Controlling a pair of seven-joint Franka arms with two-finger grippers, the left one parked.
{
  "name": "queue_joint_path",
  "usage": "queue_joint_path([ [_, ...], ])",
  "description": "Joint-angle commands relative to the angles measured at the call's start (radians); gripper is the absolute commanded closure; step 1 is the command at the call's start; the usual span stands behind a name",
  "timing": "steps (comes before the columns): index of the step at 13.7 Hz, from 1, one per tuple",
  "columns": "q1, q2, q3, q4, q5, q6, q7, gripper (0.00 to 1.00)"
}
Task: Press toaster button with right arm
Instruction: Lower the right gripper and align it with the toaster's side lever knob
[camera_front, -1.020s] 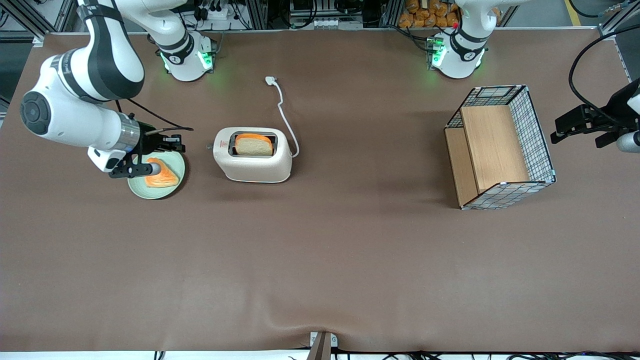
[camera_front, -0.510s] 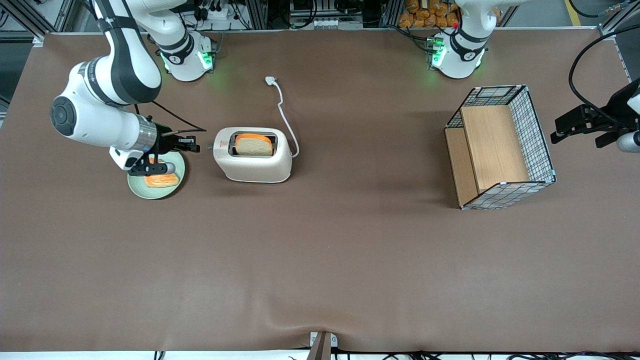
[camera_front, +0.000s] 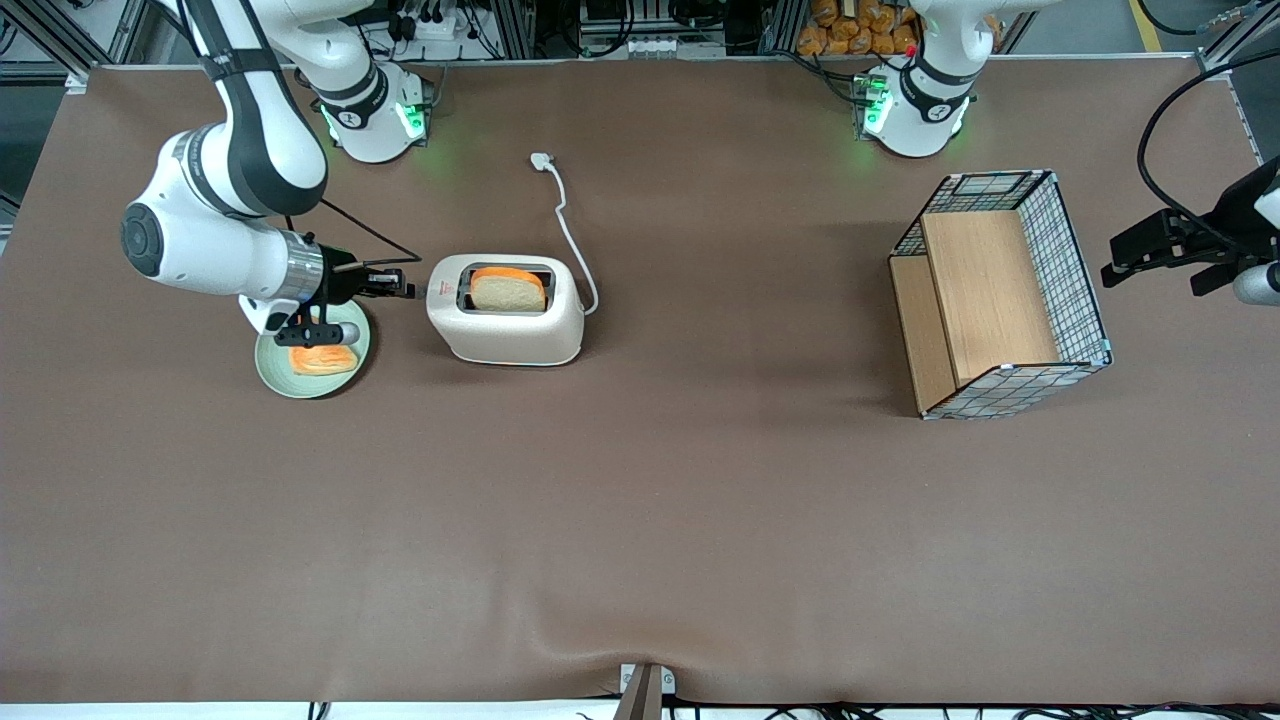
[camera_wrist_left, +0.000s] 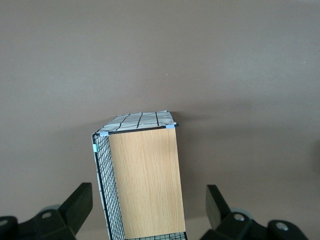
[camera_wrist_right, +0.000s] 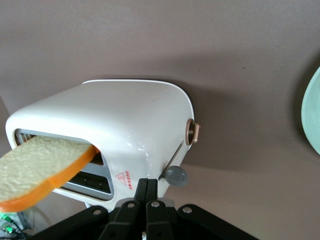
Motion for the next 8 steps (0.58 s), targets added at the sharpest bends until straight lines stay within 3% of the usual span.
queue_joint_path([
  [1,-0.039,-0.023,0.000,-0.049,0.061,0.016,-0.094,1.00],
  [3,-0.056,-0.014,0.001,-0.059,0.067,0.017,-0.122,1.00],
  [8,-0.068,0.023,0.001,-0.069,0.182,0.020,-0.214,1.00],
])
